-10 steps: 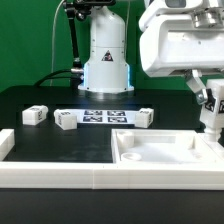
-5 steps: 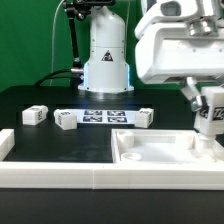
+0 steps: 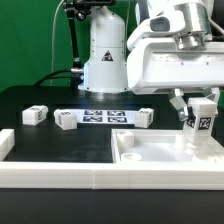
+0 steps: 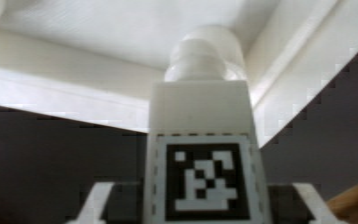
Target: Assemble one leg
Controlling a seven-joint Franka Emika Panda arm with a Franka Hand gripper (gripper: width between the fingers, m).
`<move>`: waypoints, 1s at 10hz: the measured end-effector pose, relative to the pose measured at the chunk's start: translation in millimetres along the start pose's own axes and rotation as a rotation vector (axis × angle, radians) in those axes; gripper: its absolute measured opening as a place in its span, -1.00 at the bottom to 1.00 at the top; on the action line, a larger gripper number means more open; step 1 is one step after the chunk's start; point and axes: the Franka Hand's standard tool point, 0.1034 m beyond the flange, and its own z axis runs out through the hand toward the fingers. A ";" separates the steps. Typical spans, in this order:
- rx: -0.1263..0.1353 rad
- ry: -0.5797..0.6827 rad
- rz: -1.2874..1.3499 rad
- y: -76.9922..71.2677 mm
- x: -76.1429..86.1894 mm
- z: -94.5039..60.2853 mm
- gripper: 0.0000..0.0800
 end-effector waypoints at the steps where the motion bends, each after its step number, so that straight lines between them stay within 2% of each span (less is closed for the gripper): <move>1: 0.002 0.002 -0.002 -2.0 2.2 1.5 -0.27; 5: 0.004 0.009 -0.003 -3.4 6.3 4.7 -0.27; 7: -0.004 0.041 -0.003 -4.3 10.1 7.6 -0.27; 10: 0.000 0.032 0.001 -6.2 1.5 16.2 -0.27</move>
Offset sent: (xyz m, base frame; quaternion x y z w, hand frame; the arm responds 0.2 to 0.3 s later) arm 0.0048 0.0030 0.0006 -0.0036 -0.0017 0.0035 1.0000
